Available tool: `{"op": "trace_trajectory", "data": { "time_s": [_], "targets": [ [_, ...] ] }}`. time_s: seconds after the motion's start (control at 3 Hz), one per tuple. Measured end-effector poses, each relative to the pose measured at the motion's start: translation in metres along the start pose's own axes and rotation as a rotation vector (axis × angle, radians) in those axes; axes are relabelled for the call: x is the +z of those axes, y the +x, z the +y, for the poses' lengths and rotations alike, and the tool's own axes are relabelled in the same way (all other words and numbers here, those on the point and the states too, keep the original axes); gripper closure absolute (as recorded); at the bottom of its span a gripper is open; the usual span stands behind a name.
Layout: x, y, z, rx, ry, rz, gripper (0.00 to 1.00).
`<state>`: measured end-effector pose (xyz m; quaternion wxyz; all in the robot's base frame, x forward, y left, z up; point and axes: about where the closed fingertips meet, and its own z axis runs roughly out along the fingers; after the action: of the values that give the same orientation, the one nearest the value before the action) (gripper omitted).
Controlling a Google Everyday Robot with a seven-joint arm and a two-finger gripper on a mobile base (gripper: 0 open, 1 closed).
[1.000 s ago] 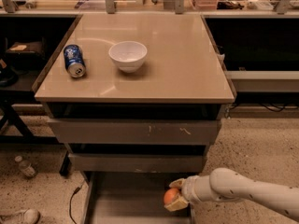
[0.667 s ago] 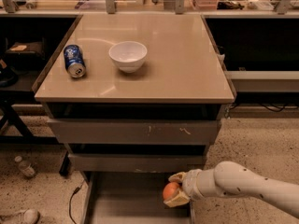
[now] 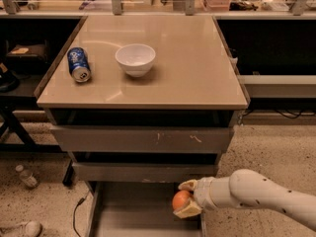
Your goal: Pick orange from bottom drawer and place on counter
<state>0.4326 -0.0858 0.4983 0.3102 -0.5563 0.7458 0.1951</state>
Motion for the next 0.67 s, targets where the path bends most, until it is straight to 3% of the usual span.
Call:
{"op": "trace_trajectory", "data": {
  "time_s": [0.33, 0.67],
  "targets": [
    [-0.043, -0.041, 0.011, -0.066, 0.043, -0.014, 1.00],
    [-0.099, -0.099, 0.014, -0.167, 0.118, -0.017, 1.00]
  ]
}}
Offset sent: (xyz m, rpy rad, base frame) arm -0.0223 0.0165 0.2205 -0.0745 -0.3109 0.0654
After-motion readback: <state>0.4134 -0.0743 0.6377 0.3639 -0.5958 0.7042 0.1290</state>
